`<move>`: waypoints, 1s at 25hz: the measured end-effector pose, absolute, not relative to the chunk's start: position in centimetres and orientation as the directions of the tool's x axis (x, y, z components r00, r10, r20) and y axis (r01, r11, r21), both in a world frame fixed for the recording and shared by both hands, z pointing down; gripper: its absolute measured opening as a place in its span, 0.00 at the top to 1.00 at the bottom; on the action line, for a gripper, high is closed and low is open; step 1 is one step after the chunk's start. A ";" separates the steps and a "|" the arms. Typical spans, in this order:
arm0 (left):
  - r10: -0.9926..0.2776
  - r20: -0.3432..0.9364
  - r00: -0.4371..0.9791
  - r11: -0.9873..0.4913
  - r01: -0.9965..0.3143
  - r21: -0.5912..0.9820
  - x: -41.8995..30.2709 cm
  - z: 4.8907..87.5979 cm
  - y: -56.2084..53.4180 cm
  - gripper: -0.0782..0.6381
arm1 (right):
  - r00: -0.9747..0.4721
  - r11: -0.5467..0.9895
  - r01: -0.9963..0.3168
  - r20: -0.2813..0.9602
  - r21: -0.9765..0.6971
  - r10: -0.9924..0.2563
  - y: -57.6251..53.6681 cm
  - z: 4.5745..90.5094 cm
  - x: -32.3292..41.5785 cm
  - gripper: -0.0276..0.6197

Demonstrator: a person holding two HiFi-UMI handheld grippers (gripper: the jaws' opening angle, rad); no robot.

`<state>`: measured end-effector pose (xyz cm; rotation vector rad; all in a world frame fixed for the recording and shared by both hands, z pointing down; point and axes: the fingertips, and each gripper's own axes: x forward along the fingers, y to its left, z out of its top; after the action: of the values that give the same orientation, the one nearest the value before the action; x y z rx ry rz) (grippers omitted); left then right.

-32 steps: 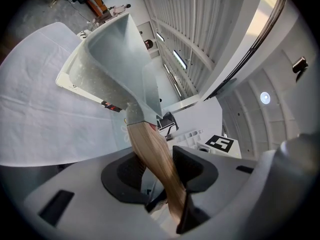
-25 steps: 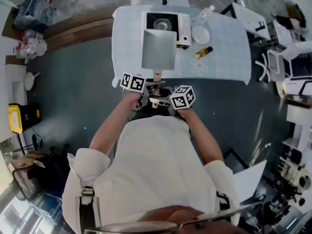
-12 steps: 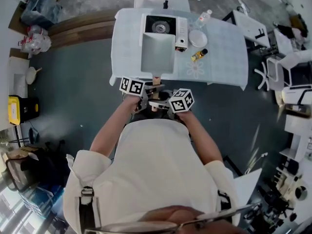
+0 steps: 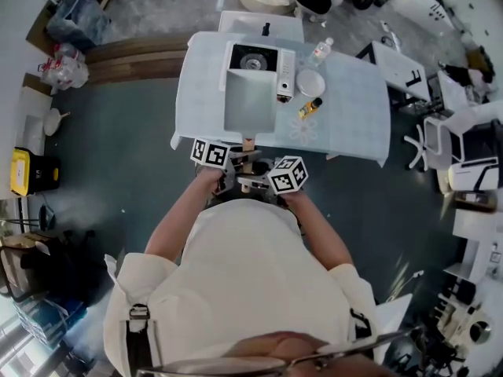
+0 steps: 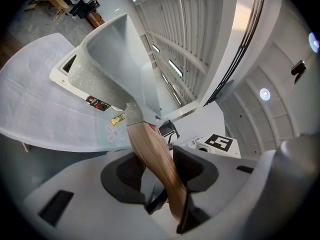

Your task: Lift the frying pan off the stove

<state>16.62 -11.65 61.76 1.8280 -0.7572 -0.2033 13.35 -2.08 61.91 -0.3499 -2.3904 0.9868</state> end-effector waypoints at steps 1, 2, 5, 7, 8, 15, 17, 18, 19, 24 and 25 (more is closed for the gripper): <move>-0.589 0.216 0.779 -0.202 -0.401 0.893 16.8 61.7 -11.8 0.62 | -0.827 0.702 0.041 0.370 -0.711 0.423 -2.2 61.9 13.6 0.63; -0.592 0.217 0.776 -0.202 -0.403 0.892 17.0 61.6 -11.9 0.62 | -0.827 0.703 0.045 0.368 -0.710 0.425 -2.3 61.8 13.8 0.63; -0.595 0.220 0.773 -0.202 -0.408 0.890 17.3 61.6 -12.0 0.62 | -0.829 0.701 0.052 0.361 -0.711 0.427 -2.4 61.7 14.1 0.63; -0.595 0.223 0.772 -0.201 -0.412 0.889 17.3 61.6 -11.9 0.62 | -0.828 0.699 0.056 0.358 -0.713 0.431 -2.3 61.6 14.2 0.63; -0.595 0.225 0.772 -0.200 -0.413 0.888 17.3 61.6 -11.9 0.62 | -0.828 0.698 0.057 0.357 -0.713 0.432 -2.3 61.7 14.2 0.63; -0.597 0.229 0.769 -0.197 -0.417 0.887 17.4 61.7 -11.8 0.62 | -0.828 0.700 0.055 0.359 -0.712 0.431 -2.2 61.7 14.2 0.63; -0.596 0.230 0.770 -0.197 -0.418 0.887 17.4 61.6 -11.7 0.62 | -0.827 0.701 0.055 0.361 -0.711 0.431 -2.1 61.7 14.2 0.63; -0.595 0.231 0.770 -0.198 -0.419 0.886 17.4 61.7 -11.7 0.62 | -0.827 0.701 0.055 0.361 -0.711 0.431 -2.1 61.7 14.2 0.62; -0.594 0.231 0.770 -0.198 -0.419 0.886 17.4 61.7 -11.8 0.62 | -0.827 0.701 0.054 0.361 -0.711 0.431 -2.1 61.8 14.2 0.62; -0.593 0.230 0.772 -0.202 -0.419 0.885 17.4 61.6 -11.8 0.62 | -0.828 0.703 0.055 0.361 -0.709 0.429 -2.3 61.8 14.2 0.62; -0.593 0.229 0.772 -0.202 -0.418 0.886 17.4 61.6 -11.8 0.62 | -0.828 0.704 0.055 0.362 -0.708 0.429 -2.1 61.7 14.2 0.62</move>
<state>17.36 -11.75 61.60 1.8331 -0.7794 -0.1932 14.20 -2.15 61.74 -0.3696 -2.3996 0.9750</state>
